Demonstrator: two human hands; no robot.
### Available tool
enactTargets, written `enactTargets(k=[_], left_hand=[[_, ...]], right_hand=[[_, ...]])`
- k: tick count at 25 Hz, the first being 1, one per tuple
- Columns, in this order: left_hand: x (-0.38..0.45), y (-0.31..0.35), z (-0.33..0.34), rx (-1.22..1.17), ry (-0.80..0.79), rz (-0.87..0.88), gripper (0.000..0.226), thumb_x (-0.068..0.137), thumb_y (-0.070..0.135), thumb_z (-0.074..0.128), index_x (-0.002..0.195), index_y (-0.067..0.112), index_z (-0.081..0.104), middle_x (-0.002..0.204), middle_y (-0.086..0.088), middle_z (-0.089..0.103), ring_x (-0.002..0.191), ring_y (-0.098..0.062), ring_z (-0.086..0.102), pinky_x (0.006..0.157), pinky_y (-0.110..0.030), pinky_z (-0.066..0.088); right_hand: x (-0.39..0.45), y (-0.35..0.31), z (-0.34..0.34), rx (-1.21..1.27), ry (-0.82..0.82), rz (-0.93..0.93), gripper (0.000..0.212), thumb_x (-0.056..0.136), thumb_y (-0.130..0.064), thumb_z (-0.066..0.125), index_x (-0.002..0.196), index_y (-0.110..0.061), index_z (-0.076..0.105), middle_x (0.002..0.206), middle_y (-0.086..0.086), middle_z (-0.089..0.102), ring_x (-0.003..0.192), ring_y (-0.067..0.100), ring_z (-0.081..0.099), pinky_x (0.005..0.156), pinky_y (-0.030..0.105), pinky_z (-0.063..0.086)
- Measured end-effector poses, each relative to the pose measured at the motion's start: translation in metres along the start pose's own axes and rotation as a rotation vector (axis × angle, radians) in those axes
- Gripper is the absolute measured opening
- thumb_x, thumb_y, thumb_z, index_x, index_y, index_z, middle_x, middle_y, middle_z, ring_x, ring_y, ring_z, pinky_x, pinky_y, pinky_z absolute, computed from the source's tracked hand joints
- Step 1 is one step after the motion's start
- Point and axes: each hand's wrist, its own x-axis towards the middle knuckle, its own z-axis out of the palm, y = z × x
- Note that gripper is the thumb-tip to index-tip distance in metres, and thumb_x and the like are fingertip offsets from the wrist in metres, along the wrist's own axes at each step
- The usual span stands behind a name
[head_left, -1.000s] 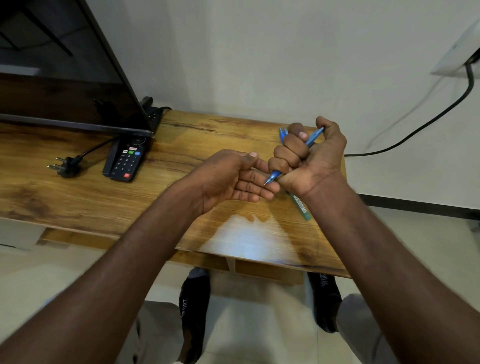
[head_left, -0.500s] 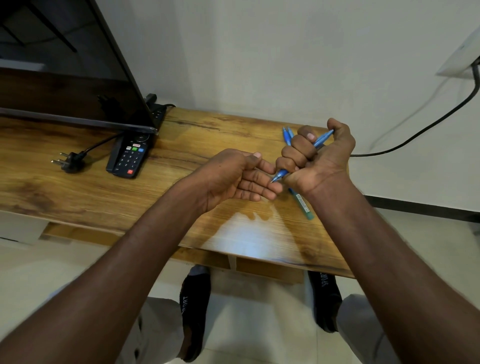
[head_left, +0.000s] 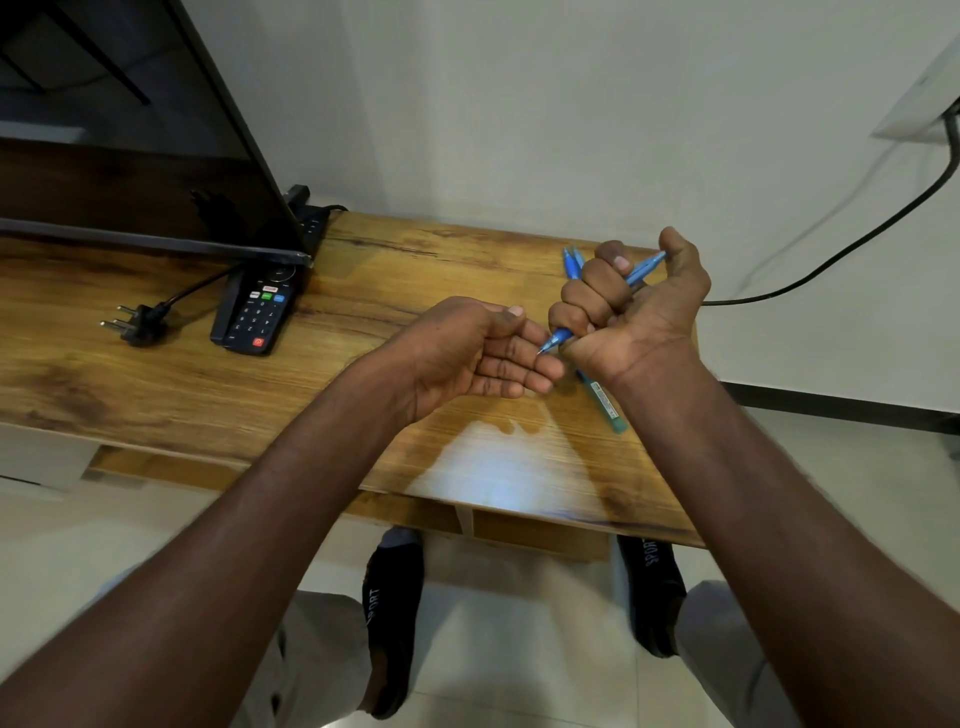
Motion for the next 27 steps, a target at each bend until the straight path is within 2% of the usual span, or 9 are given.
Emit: enactTargets(k=[3, 10, 14, 16, 19, 20, 23, 27], left_hand=[[0.0, 0.0, 0.001, 0.001, -0.004, 0.001, 0.036, 0.114, 0.026, 0.039, 0.111, 0.006, 0.069, 0.1, -0.021, 0.079, 0.083, -0.025, 0.079, 0.066, -0.028, 0.061], [0.0, 0.0, 0.001, 0.009, -0.001, -0.001, 0.035, 0.114, 0.026, 0.039, 0.109, 0.007, 0.068, 0.099, -0.02, 0.08, 0.083, -0.025, 0.079, 0.066, -0.028, 0.061], [0.0, 0.0, 0.001, 0.015, 0.009, -0.005, 0.034, 0.114, 0.026, 0.04, 0.111, 0.006, 0.068, 0.101, -0.021, 0.08, 0.084, -0.026, 0.079, 0.066, -0.028, 0.061], [0.0, 0.0, 0.001, 0.015, 0.016, -0.011, 0.035, 0.114, 0.026, 0.04, 0.112, 0.006, 0.068, 0.1, -0.02, 0.08, 0.084, -0.025, 0.079, 0.067, -0.028, 0.061], [0.0, 0.0, 0.001, 0.028, 0.028, -0.03, 0.034, 0.114, 0.026, 0.039, 0.112, 0.006, 0.068, 0.101, -0.019, 0.08, 0.086, -0.025, 0.079, 0.068, -0.028, 0.061], [0.0, -0.001, 0.001, 0.032, 0.034, -0.037, 0.034, 0.114, 0.026, 0.039, 0.111, 0.007, 0.067, 0.101, -0.019, 0.08, 0.086, -0.025, 0.079, 0.068, -0.028, 0.061], [0.001, -0.002, 0.001, 0.039, 0.046, -0.053, 0.035, 0.113, 0.027, 0.039, 0.112, 0.006, 0.067, 0.102, -0.018, 0.08, 0.089, -0.026, 0.08, 0.069, -0.029, 0.062], [0.003, -0.003, 0.0, 0.062, 0.077, -0.068, 0.036, 0.113, 0.026, 0.04, 0.119, 0.004, 0.067, 0.103, -0.018, 0.081, 0.093, -0.027, 0.08, 0.075, -0.032, 0.063]], right_hand=[[0.0, -0.002, -0.001, 0.012, 0.007, -0.02, 0.049, 0.092, -0.051, 0.041, 0.056, -0.018, 0.043, 0.047, -0.007, 0.017, 0.038, 0.014, 0.012, 0.043, 0.023, 0.018], [0.0, 0.0, -0.001, -0.001, 0.035, 0.005, 0.066, 0.094, -0.073, 0.037, 0.057, -0.018, 0.042, 0.047, -0.007, 0.018, 0.039, 0.014, 0.012, 0.043, 0.024, 0.018], [0.001, 0.0, 0.0, -0.038, 0.029, -0.029, 0.048, 0.093, -0.049, 0.04, 0.056, -0.019, 0.04, 0.046, -0.006, 0.016, 0.039, 0.014, 0.012, 0.044, 0.023, 0.018], [-0.001, -0.001, 0.0, -0.048, -0.001, -0.049, 0.048, 0.094, -0.051, 0.039, 0.058, -0.019, 0.04, 0.046, -0.006, 0.017, 0.039, 0.014, 0.012, 0.046, 0.024, 0.017], [-0.005, -0.001, 0.003, -0.142, -0.071, -0.064, 0.062, 0.096, -0.07, 0.036, 0.06, -0.019, 0.039, 0.045, -0.006, 0.016, 0.04, 0.013, 0.01, 0.05, 0.026, 0.012], [-0.007, 0.0, 0.006, -0.186, -0.077, -0.086, 0.061, 0.096, -0.069, 0.037, 0.06, -0.019, 0.038, 0.045, -0.006, 0.016, 0.04, 0.013, 0.009, 0.051, 0.027, 0.011], [-0.011, 0.003, 0.013, -0.306, -0.114, -0.211, 0.051, 0.098, -0.05, 0.036, 0.059, -0.018, 0.035, 0.044, -0.006, 0.015, 0.041, 0.014, 0.007, 0.049, 0.025, 0.012], [-0.016, 0.0, 0.019, -0.391, -0.2, -0.242, 0.061, 0.101, -0.061, 0.034, 0.059, -0.017, 0.039, 0.044, -0.005, 0.018, 0.04, 0.014, 0.008, 0.048, 0.022, 0.015]])
